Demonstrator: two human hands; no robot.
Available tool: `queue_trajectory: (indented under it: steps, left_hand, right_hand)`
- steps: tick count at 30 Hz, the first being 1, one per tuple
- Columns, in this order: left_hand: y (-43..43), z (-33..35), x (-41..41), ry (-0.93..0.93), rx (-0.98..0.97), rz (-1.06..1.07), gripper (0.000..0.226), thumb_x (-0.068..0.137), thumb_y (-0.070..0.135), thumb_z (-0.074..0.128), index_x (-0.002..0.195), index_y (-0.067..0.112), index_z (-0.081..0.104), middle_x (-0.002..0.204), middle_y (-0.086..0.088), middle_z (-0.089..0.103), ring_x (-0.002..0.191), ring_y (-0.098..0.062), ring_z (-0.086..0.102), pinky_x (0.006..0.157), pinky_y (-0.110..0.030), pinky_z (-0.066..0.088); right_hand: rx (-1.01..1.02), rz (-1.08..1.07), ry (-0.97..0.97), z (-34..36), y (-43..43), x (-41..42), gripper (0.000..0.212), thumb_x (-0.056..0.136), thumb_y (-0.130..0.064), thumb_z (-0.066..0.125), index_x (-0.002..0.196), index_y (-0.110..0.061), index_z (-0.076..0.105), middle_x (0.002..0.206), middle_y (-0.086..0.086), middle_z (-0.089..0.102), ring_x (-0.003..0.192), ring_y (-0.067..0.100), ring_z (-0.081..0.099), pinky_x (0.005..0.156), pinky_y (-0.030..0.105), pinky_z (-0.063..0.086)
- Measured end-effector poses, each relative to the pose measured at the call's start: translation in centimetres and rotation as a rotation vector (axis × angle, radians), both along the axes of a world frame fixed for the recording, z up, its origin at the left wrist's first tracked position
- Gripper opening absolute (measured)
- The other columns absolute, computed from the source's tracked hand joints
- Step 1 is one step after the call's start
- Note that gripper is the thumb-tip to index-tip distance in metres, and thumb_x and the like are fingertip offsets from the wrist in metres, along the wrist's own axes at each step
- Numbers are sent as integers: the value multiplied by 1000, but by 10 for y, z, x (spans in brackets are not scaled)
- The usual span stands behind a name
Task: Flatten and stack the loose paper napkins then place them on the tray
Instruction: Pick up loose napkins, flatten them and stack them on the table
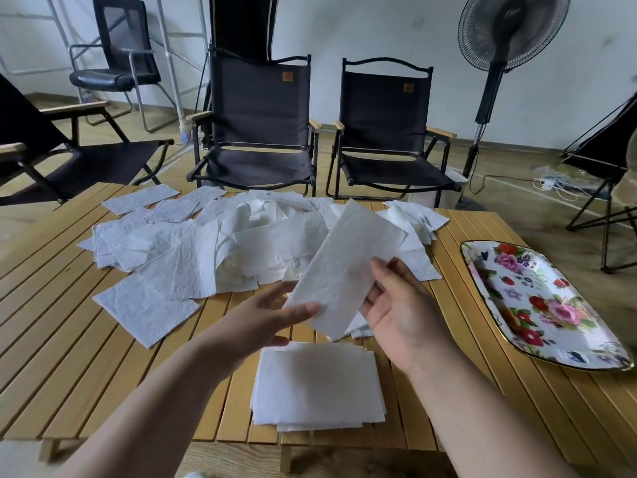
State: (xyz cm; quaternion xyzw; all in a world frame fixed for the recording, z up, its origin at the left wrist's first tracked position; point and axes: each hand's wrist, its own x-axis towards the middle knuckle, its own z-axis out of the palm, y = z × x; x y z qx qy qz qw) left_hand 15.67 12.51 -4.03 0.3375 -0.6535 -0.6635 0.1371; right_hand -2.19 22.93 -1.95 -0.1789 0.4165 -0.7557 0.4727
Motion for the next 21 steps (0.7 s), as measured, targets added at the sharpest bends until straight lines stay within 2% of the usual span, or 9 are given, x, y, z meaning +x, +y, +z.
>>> queue_trajectory:
  steps: [2, 5, 6, 8, 10, 13, 17, 19, 21]
  left_hand:
    - [6, 3, -3, 46, 16, -22, 43, 82, 42, 74, 122, 28, 67, 115, 3, 73, 108, -11, 67, 95, -37, 49]
    - [10, 6, -4, 89, -44, -11, 18, 87, 31, 69, 96, 16, 75, 91, -4, 74, 83, -15, 65, 78, -31, 45]
    - [10, 6, -1, 76, -80, -21, 12, 90, 28, 68, 87, 19, 75, 82, -3, 71, 76, -14, 61, 72, -29, 43]
    - [7, 6, 4, -7, -168, -67, 21, 92, 24, 68, 72, 26, 73, 69, 1, 64, 66, -11, 53, 64, -25, 40]
    - [2, 2, 12, -117, -199, -87, 29, 92, 22, 70, 63, 26, 69, 63, 2, 59, 59, -10, 49, 60, -24, 39]
    - [-4, -3, 24, -267, -177, -150, 17, 91, 16, 70, 74, 17, 71, 60, 7, 61, 54, -7, 49, 57, -24, 39]
    - [-5, -10, 26, -480, -238, -259, 12, 92, 26, 68, 90, 17, 76, 63, 7, 64, 56, -7, 49, 54, -20, 38]
    - [-5, -14, 21, -575, -293, -258, 18, 93, 33, 67, 92, 16, 74, 60, 8, 61, 53, -7, 47, 52, -19, 36]
    - [-6, -18, 16, -651, -373, -241, 25, 93, 43, 65, 93, 19, 71, 63, 8, 61, 56, -8, 49, 55, -21, 37]
  right_hand:
    - [-5, 35, -19, 3, 5, 1, 39, 91, -15, 64, 129, -18, 63, 125, 10, 71, 117, 27, 67, 100, 48, 54]
    - [86, 34, 121, 4, 11, -3, 51, 76, -21, 75, 126, -18, 65, 124, 12, 70, 117, 32, 65, 98, 54, 54]
    - [136, 7, 191, 6, 13, -8, 49, 74, -22, 77, 122, -19, 67, 119, 10, 71, 113, 31, 66, 92, 52, 57]
    - [246, -12, 376, 8, 20, -19, 31, 80, -19, 78, 109, -18, 72, 106, 5, 77, 103, 28, 71, 74, 39, 60]
    - [424, 64, 633, 8, 28, -31, 12, 87, -18, 75, 100, -17, 75, 93, -1, 79, 96, 27, 73, 68, 34, 58]
    - [717, 340, 953, -2, 38, -41, 8, 91, -26, 73, 94, -20, 75, 85, -4, 78, 83, 21, 74, 71, 34, 59]
    - [934, 589, 1191, -16, 36, -31, 11, 93, -34, 68, 95, -23, 71, 84, -4, 75, 63, 9, 67, 53, 20, 42]
    - [1016, 563, 1262, -24, 31, -30, 23, 92, -43, 67, 86, -20, 69, 76, -3, 71, 59, 11, 62, 53, 22, 41]
    - [1050, 350, 1237, -33, 23, -36, 34, 90, -51, 65, 81, -18, 65, 76, 0, 69, 63, 14, 60, 60, 26, 44]
